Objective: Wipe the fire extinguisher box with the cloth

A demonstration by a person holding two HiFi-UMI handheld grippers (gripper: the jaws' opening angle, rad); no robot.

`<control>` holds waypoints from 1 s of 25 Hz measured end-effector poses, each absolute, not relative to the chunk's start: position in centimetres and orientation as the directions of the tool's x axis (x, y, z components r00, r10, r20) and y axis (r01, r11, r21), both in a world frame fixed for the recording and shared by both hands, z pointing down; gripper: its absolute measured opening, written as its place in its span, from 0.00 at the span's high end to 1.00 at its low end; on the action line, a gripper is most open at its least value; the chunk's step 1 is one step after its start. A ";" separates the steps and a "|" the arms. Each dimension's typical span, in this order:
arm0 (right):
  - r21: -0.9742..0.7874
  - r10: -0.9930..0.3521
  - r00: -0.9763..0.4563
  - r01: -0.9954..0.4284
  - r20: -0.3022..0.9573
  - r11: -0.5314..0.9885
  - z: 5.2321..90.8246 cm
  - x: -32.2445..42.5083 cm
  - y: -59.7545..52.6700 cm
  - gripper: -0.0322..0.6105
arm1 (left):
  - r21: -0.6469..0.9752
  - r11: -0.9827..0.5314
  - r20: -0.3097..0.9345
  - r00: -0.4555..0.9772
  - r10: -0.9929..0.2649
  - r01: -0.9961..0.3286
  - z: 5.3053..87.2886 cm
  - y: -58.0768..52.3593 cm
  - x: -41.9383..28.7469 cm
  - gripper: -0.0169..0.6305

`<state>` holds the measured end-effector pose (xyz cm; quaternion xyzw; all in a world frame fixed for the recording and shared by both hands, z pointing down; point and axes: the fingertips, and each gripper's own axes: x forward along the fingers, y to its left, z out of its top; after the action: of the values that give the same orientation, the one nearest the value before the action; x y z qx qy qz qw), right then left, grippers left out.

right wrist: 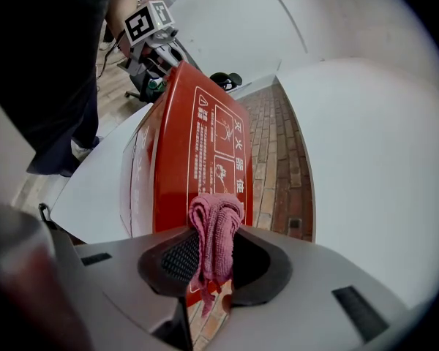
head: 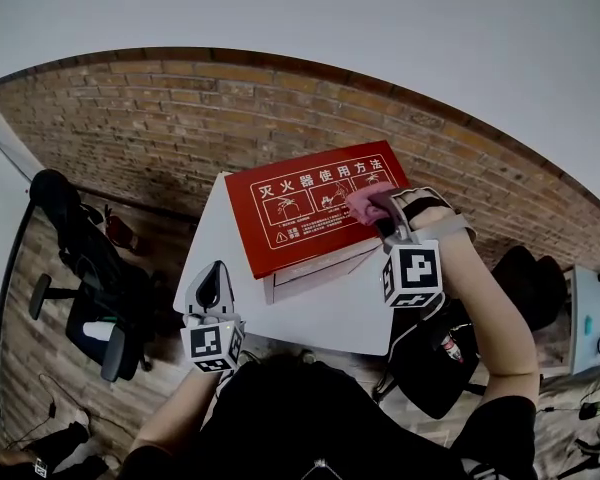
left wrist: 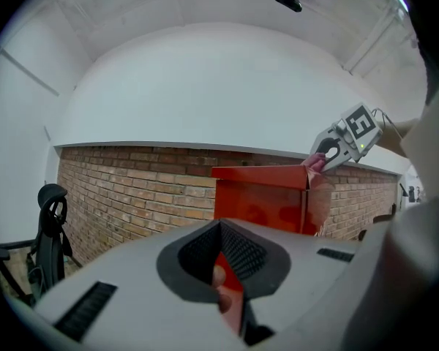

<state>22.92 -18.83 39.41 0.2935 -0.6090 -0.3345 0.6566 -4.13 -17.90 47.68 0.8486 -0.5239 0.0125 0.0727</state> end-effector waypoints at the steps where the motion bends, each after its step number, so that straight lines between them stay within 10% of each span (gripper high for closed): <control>1: 0.794 -0.798 0.036 0.085 0.602 0.602 39.4 22.4 -18.8 0.79 | 0.113 -0.443 0.098 0.454 -0.886 -0.889 47.8 -17.8 -4.4 0.93; 25: 0.789 -0.793 0.057 0.080 0.607 0.610 39.5 14.1 -18.9 0.79 | 0.133 -0.502 0.085 0.514 -0.854 -0.855 48.3 -20.4 -9.8 0.93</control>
<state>14.08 -18.86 39.48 0.2955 -0.6028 -0.3285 0.6644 -9.79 -20.39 48.27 0.8665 -0.4929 0.0043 0.0791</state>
